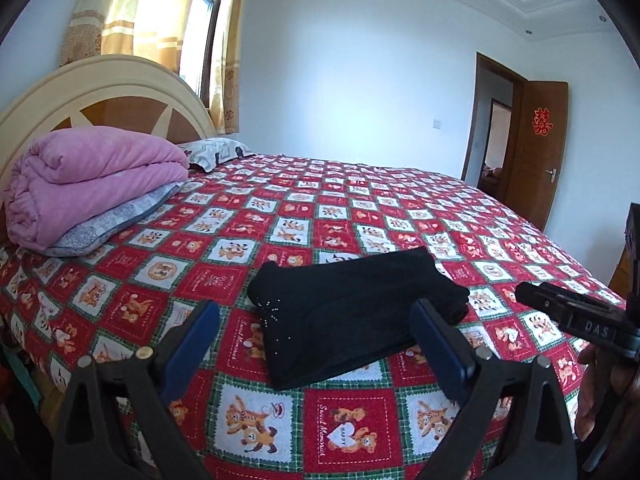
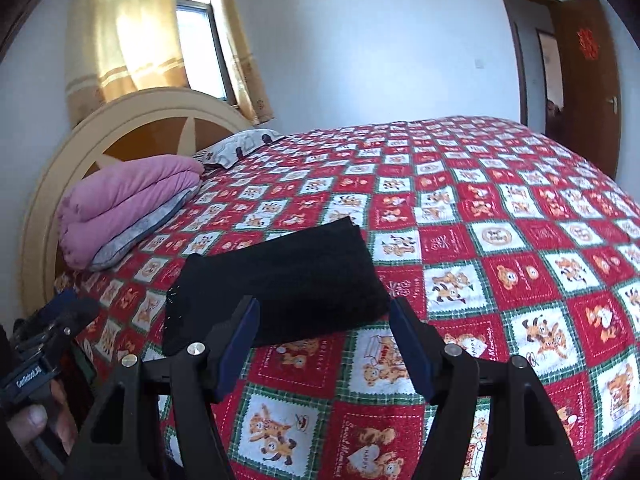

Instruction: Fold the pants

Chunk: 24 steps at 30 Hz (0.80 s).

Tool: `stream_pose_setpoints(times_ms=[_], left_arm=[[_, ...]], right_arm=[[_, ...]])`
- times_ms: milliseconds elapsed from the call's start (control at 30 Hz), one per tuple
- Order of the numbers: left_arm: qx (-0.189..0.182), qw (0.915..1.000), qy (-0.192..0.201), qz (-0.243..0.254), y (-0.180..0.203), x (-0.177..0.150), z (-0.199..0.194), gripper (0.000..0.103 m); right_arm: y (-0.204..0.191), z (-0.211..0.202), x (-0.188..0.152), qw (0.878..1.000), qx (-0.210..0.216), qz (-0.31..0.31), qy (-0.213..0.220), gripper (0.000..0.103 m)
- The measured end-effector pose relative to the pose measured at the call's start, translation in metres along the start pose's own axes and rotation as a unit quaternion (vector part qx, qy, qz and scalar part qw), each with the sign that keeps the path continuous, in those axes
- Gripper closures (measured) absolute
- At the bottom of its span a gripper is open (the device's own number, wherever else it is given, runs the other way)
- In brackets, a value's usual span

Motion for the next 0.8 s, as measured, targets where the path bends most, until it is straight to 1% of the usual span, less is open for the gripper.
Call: stream_pose_setpoints(times_ms=[133, 367, 800], left_arm=[[0.001, 1.0000, 0.000, -0.001, -0.001, 0.000, -0.001, 0.004], [-0.002, 1.0000, 0.001, 0.002, 0.004, -0.002, -0.005, 0.004], [-0.003, 1.0000, 0.000, 0.001, 0.010, -0.003, -0.006, 0.004]], right_arm=[[-0.010, -0.009, 0.001, 1.000, -0.001, -0.017, 0.006, 0.034], [-0.009, -0.017, 0.001, 1.000, 0.000, -0.013, 0.009, 0.034], [-0.009, -0.022, -0.004, 1.000, 0.001, -0.009, 0.006, 0.034]])
Point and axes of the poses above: each gripper's, at about its wrist camera, not at the fingertips, and z roughly the way its jaws point, y to its right, x to its top, the point moved 10 cm from there along z, roughly the way its jaws point, and after that the axes turned 3 degrees about -y, right-handed, at the moved point
